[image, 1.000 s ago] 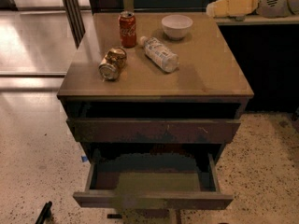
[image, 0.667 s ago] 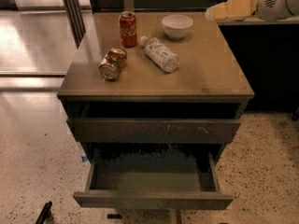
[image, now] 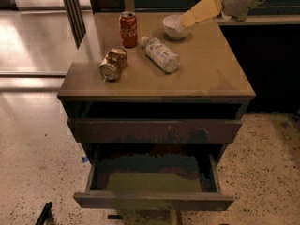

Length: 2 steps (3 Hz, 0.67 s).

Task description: Place orange can into middle drawer

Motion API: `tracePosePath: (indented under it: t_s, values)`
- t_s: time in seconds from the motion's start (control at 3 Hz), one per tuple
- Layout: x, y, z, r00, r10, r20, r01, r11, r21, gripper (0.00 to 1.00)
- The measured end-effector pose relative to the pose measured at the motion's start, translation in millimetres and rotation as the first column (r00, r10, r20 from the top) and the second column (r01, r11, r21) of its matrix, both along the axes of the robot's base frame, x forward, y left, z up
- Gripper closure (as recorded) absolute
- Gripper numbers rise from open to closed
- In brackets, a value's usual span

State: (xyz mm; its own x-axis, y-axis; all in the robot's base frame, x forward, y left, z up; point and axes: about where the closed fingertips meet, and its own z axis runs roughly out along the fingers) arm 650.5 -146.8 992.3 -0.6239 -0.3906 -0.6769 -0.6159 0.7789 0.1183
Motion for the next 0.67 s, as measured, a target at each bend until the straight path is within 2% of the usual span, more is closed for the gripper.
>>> tracePosePath:
  t_s: [0.33,0.67]
  values:
    - [-8.9,47.1,-4.0,0.9828,0.163,-0.087,-0.165,0.986,-0.023,0.0]
    - [-8.3,47.2,-4.1,0.9832,0.162,-0.085,-0.164,0.986,-0.022,0.0]
